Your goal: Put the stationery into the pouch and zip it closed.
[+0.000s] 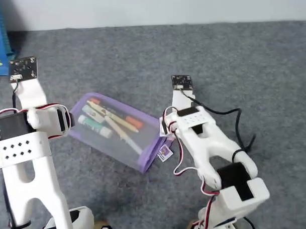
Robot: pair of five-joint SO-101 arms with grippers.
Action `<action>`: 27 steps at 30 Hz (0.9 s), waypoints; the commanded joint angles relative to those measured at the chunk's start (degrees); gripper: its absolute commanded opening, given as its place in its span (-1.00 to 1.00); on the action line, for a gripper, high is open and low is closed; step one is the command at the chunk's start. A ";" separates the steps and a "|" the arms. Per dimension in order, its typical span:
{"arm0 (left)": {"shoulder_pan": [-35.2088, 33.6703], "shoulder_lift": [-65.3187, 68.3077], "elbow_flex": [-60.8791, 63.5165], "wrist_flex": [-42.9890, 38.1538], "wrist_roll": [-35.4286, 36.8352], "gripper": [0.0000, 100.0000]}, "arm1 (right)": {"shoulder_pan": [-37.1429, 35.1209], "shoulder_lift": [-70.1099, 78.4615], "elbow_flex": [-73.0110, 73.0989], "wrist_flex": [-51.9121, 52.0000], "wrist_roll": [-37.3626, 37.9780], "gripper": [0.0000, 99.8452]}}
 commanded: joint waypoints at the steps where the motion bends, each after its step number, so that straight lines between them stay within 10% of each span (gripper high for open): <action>1: -0.35 -1.85 -0.48 -1.05 -0.62 -0.60 | 3.12 1.54 -2.90 2.07 -0.35 -0.74; 5: -0.35 -1.85 -0.48 -1.14 -0.62 -0.60 | 3.56 -1.27 -2.55 6.11 -0.18 -0.99; 27: 4.04 -9.32 -0.40 2.73 -5.89 -0.60 | 1.45 -50.77 -2.81 23.34 21.45 -0.98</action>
